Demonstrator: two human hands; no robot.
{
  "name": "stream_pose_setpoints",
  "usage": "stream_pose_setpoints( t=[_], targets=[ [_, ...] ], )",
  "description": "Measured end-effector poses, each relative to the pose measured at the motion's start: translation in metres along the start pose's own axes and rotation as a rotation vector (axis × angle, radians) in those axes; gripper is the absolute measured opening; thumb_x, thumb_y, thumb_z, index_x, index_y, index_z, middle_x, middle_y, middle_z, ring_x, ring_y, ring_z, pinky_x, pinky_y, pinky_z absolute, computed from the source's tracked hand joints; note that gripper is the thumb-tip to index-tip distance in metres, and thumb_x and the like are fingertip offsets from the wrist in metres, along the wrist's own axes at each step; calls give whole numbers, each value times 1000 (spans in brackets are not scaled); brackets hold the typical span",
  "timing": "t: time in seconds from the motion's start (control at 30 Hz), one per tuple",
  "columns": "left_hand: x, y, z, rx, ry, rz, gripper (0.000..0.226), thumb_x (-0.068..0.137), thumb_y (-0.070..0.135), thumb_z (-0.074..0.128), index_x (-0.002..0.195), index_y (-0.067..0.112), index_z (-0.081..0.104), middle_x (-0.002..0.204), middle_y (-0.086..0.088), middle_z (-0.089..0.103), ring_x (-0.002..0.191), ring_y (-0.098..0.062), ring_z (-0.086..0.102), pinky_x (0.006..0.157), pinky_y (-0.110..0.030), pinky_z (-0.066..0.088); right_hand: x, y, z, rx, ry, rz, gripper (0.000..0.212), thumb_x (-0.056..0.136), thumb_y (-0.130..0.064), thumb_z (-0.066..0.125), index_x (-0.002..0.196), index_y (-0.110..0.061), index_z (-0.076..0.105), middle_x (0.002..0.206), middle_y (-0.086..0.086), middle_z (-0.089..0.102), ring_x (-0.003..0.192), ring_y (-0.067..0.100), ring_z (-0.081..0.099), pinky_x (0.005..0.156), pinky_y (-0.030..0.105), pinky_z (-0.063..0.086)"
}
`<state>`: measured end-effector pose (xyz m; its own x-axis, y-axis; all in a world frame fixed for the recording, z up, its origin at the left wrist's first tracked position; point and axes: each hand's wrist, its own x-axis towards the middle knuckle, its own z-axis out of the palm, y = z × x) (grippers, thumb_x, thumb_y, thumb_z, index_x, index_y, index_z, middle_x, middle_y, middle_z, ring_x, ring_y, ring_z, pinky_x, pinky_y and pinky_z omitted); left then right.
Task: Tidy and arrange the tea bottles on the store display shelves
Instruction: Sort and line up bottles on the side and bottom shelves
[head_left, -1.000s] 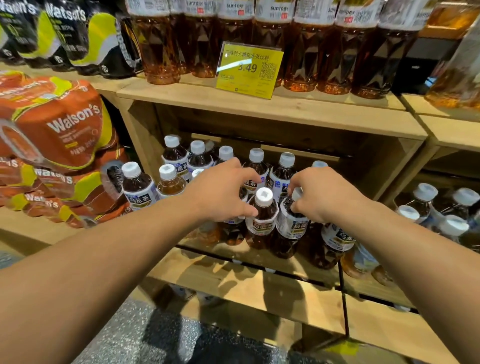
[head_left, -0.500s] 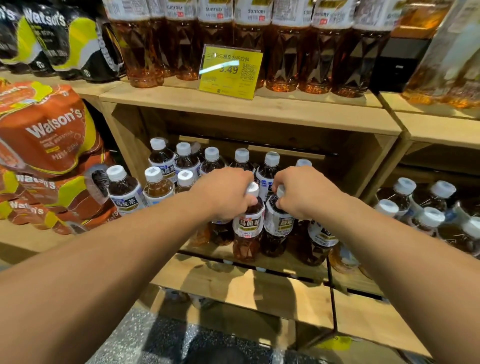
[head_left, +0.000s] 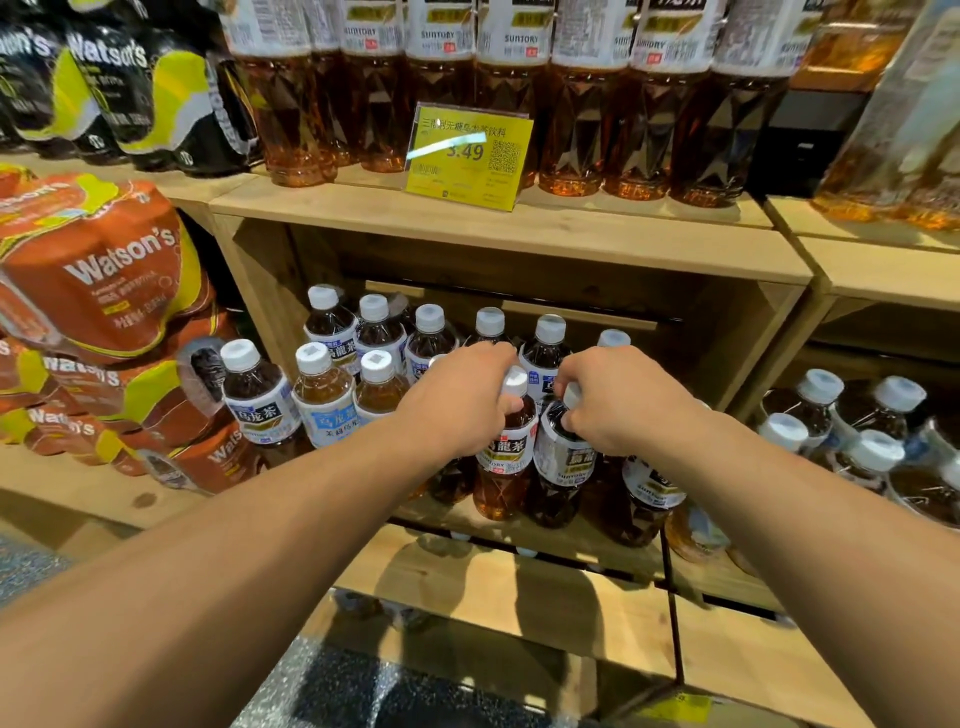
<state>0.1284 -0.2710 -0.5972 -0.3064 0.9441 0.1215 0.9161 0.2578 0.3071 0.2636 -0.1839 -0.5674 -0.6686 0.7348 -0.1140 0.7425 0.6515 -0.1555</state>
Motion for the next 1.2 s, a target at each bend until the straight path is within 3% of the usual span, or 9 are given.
stream_pose_setpoints(
  t=[0.2,0.3,0.4,0.53,0.6,0.7,0.9,1.03,1.2],
  targets=[
    [-15,-7,-12,-13,46,45,60,86,43,69,138,25,46,126,0,57,115,-20,54,93,-36,46,-4,-1,-1,-45,-16,-1,43,92,-20,66,133,-29,58,126,3,62,102,22,61,74,31,52],
    [-27,-22,-28,33,147,59,48,87,51,63,127,27,54,115,5,57,104,-16,56,87,-38,50,-9,-11,-3,-154,10,-3,40,91,-24,64,130,-28,58,121,5,61,105,26,60,74,36,52],
    [-28,-48,-43,121,245,-74,33,92,41,56,121,27,55,114,0,52,99,-25,58,81,-45,52,-13,-32,-6,-210,90,-63,35,88,-29,62,123,-26,57,113,5,59,109,29,52,74,40,44],
    [-24,-85,-51,197,31,-283,51,90,39,58,137,27,43,129,-7,51,108,-32,58,85,-45,51,-11,-65,-13,-161,122,-103,45,89,-23,59,133,-23,50,120,6,59,118,32,49,84,46,45],
    [-23,-92,-44,168,-89,-254,50,89,40,64,132,22,45,120,-9,59,103,-32,59,82,-42,51,-9,-75,-12,-163,119,-126,42,88,-22,59,130,-24,53,119,7,59,116,33,49,81,45,43],
    [-22,-95,-36,137,-50,-234,41,89,38,66,119,18,48,107,-7,59,96,-30,59,75,-39,47,-10,-80,-6,-201,136,-148,37,89,-28,58,126,-25,54,119,6,59,115,32,47,75,40,36],
    [-42,-87,-55,206,-74,-193,43,86,50,64,111,18,49,100,-4,63,90,-25,59,76,-39,51,-22,-72,1,-142,244,-200,46,93,-36,56,137,-26,47,134,3,52,127,29,39,100,42,40],
    [-53,-68,-75,209,-75,-169,39,80,54,60,98,21,48,82,1,59,75,-19,56,63,-35,44,-30,-75,5,-97,242,-295,49,92,-39,56,137,-21,47,134,6,50,124,30,38,102,43,40],
    [-60,-35,-91,106,-55,-105,30,68,49,62,78,24,49,65,3,57,62,-13,52,52,-33,38,-38,-85,14,120,-10,-375,55,86,-47,69,130,-20,50,123,6,53,113,27,52,87,42,50]
  ],
)
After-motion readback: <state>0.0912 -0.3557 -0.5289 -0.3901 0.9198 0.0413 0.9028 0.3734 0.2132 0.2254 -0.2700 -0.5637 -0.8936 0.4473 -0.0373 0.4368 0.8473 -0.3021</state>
